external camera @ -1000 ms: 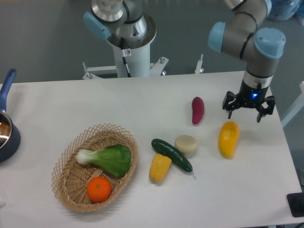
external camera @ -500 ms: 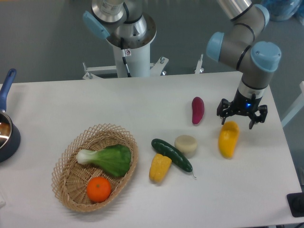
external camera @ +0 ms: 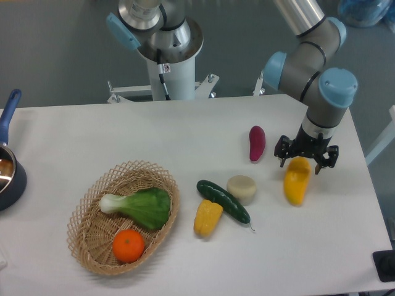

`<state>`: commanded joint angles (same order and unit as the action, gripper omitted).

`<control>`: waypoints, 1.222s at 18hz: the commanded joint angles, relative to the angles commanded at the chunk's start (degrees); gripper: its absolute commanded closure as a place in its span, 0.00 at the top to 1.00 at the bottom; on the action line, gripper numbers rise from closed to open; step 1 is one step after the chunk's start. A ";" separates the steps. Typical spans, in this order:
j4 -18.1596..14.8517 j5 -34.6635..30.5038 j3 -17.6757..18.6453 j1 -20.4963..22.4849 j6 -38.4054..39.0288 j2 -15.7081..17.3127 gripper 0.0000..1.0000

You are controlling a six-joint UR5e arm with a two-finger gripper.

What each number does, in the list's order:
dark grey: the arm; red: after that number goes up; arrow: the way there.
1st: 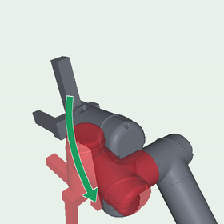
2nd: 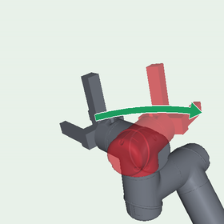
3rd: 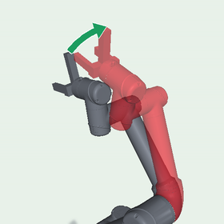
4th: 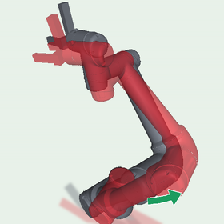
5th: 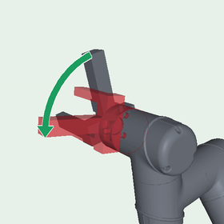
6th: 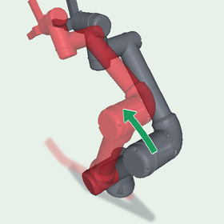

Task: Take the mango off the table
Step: 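Lower the gripper around the mango and close on it, then lift the grasped mango up off the table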

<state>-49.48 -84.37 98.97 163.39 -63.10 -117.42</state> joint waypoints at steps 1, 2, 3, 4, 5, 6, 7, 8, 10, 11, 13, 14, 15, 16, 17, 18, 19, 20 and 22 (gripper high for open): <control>0.00 0.00 -0.09 0.00 0.00 -0.18 1.00; 0.00 0.00 -0.09 0.00 0.00 -0.44 1.00; 0.00 0.09 -0.09 -0.09 0.00 -0.62 1.00; 0.00 0.09 -0.09 -0.09 0.09 -0.88 1.00; 0.00 0.09 -0.18 -0.09 0.09 -1.14 1.00; 0.00 0.09 -0.09 -0.09 0.09 -1.23 1.00; 0.00 0.09 -0.18 -0.09 0.09 -1.49 1.00; 0.00 0.09 -0.18 -0.09 0.09 -1.67 1.00; 0.00 0.09 -0.18 -0.09 0.17 -2.02 1.00; 0.00 0.09 -0.26 0.00 0.17 -2.02 1.00; 0.00 0.09 -0.44 0.09 0.09 -1.94 1.00; 0.00 0.09 -0.62 0.09 0.17 -1.94 0.97; -0.09 0.09 -0.79 0.00 0.44 -1.94 0.88; 0.00 0.09 -0.62 -0.09 0.61 -1.94 0.76; 0.00 0.17 -0.53 -0.17 0.61 -1.85 0.66; -0.09 0.18 -0.79 -0.70 0.70 -1.85 0.63; -0.09 0.18 -0.97 -0.96 0.70 -1.85 0.58; -0.09 0.18 -0.97 -0.97 0.53 -1.76 0.50; -0.09 0.18 -0.71 -0.97 0.62 -1.67 0.37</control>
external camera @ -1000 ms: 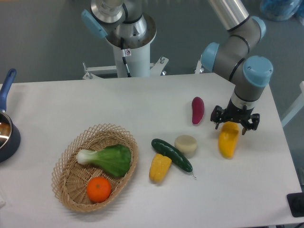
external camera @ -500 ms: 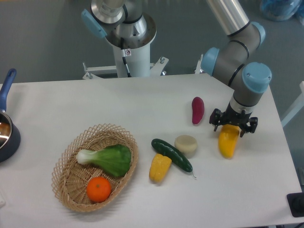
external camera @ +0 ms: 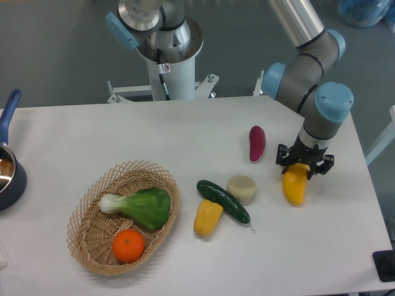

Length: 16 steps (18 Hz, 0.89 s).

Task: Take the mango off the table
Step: 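Lift the grasped mango up off the table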

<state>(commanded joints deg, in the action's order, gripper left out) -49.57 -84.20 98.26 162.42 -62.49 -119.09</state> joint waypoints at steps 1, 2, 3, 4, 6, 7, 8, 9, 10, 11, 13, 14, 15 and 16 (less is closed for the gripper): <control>0.00 0.00 -0.09 0.00 -0.09 0.00 0.37; 0.00 -0.09 -0.17 0.00 -0.09 0.35 0.37; -0.09 0.00 -0.26 0.00 0.00 1.22 0.36; -0.09 0.17 -0.26 -0.09 0.00 2.80 0.36; -0.35 0.87 0.26 -0.44 0.00 6.92 0.36; -0.26 2.62 0.09 -0.87 0.00 8.77 0.36; -0.18 5.33 -0.26 -1.05 0.26 10.96 0.36; -0.18 8.67 -0.96 -0.97 0.87 12.90 0.36; -0.18 11.75 -1.84 -0.88 2.18 14.22 0.36; -0.18 14.04 -2.54 -0.88 3.33 15.28 0.36; -0.18 18.00 -4.82 -0.97 4.30 15.91 0.36; -0.18 20.98 -6.66 -1.23 5.61 16.00 0.36; -0.18 24.31 -8.50 -1.40 8.06 16.00 0.36; -0.18 27.56 -10.00 -1.41 10.70 15.91 0.36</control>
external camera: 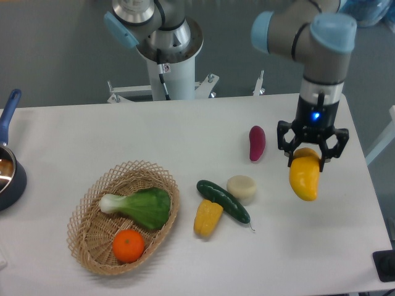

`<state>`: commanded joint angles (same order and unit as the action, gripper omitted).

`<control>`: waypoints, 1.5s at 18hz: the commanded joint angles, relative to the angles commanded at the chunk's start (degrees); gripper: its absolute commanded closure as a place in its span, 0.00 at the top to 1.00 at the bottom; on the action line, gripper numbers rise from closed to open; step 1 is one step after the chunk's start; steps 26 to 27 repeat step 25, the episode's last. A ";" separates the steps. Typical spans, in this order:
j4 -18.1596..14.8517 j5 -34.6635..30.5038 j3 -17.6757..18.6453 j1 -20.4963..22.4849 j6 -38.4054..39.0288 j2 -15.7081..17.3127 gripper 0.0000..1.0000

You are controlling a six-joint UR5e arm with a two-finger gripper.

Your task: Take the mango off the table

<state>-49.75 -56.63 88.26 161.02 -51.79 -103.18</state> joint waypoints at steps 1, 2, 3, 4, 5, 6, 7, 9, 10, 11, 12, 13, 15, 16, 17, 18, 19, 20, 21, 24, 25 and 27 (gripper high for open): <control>0.00 2.64 -1.15 0.00 2.03 -0.09 0.36; 0.00 4.50 -1.33 -0.09 3.35 -0.18 0.36; 0.09 5.91 -1.42 -0.35 4.06 -0.09 0.36; 0.00 6.62 -1.51 -0.70 4.85 0.17 0.36; 0.00 6.71 -1.42 -1.14 6.08 0.26 0.36; 0.00 6.80 -1.33 -1.58 7.40 0.44 0.36; 0.00 6.80 -1.33 -2.28 8.37 1.05 0.36; 0.00 6.71 -1.25 -2.55 9.17 1.32 0.36; 0.09 6.71 -1.25 -2.55 9.17 1.32 0.36; 0.00 6.71 -1.42 -2.55 9.25 1.32 0.36; 0.00 6.71 -1.33 -2.55 9.26 1.32 0.36; 0.00 6.71 -1.33 -2.55 9.26 1.32 0.36; 0.00 6.71 -1.33 -2.55 9.26 1.32 0.37; 0.00 6.71 -1.33 -2.55 9.34 1.40 0.36; 0.00 6.71 -1.25 -2.55 9.26 1.41 0.36; 0.00 6.71 -1.16 -2.55 9.34 1.41 0.36; 0.00 6.80 -1.24 -2.64 9.34 1.41 0.36; 0.00 6.80 -1.16 -2.72 9.34 1.49 0.36; 0.00 6.80 -1.16 -2.99 9.60 1.58 0.36; 0.09 6.71 -1.42 -3.43 11.10 1.58 0.36; 0.00 6.80 -1.42 -3.51 11.10 1.58 0.37; 0.00 6.80 -1.42 -3.51 11.10 1.58 0.37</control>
